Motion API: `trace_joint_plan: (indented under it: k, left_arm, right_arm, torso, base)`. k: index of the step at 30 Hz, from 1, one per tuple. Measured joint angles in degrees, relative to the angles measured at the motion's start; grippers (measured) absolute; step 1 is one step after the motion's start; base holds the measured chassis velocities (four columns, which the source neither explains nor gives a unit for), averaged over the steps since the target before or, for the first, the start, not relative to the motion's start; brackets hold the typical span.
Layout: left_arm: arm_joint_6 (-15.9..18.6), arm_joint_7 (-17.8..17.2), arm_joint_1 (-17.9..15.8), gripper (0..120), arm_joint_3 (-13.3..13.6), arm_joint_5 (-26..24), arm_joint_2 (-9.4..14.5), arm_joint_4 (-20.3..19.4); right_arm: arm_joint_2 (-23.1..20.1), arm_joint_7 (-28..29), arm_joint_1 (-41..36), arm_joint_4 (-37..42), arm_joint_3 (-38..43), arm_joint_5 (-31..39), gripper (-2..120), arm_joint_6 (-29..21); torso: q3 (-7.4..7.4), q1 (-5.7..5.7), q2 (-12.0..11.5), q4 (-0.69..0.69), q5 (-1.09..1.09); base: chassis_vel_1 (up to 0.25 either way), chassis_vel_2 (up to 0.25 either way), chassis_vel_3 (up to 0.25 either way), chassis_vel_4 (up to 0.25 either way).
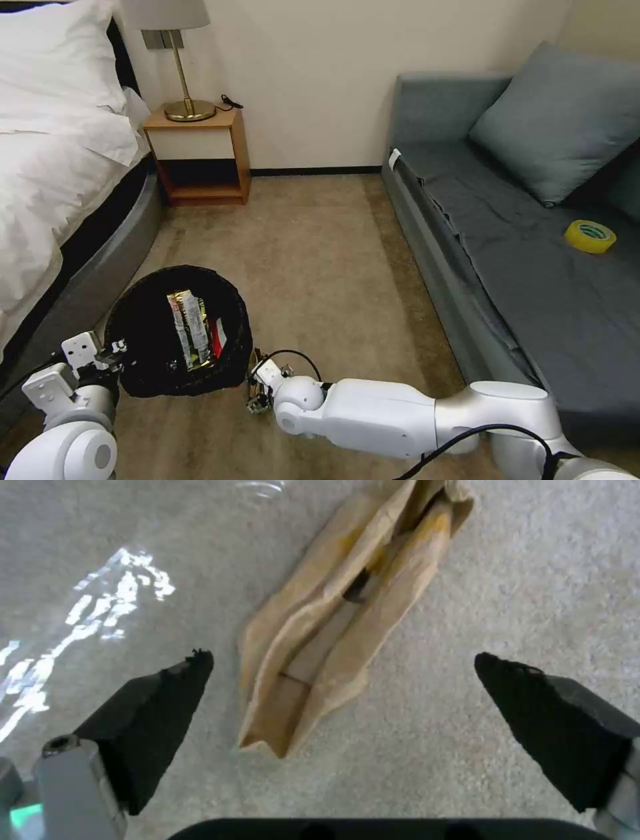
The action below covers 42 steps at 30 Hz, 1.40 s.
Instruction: Pick up the trash bin, then pick up the garbage on the floor and place it into the trash bin.
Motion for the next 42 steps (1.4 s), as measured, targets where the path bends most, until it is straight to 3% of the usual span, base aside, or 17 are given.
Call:
trace_joint_plan:
  k: [14, 24, 37, 42]
  left_arm:
    - [-0.5, 0.1, 0.3, 2, 0.1, 0.1, -0.3, 0.3]
    - [-0.7, 0.1, 0.5, 2, 0.0, 0.3, -0.5, 0.3]
    - [-0.9, 0.3, 0.3, 2, 0.1, 0.6, -0.2, 0.7]
    - [-0.9, 0.3, 0.3, 2, 0.2, 0.6, -0.2, 0.7]
  right_arm:
    - [3.7, -2.6, -1.9, -8.0, -0.9, -4.0, 95, 3.1]
    - [5.7, -4.7, -2.8, -12.4, -1.6, -6.3, 56, 5.7]
    - [3.9, -5.6, -2.8, -11.3, -1.5, -7.9, 7, 7.5]
    - [3.4, -5.7, -2.7, -11.0, -1.5, -8.2, 0, 8.0]
  torso:
    - [0.0, 0.0, 0.0, 0.0, 0.0]
    - [0.0, 0.0, 0.0, 0.0, 0.0]
    - [0.0, 0.0, 0.0, 0.0, 0.0]
    - [0.0, 0.0, 0.0, 0.0, 0.0]
  base:
    - [0.0, 0.0, 0.0, 0.0]
    - [0.0, 0.0, 0.0, 0.0]
    - [0.0, 0.0, 0.0, 0.0]
    - [0.0, 0.0, 0.0, 0.0]
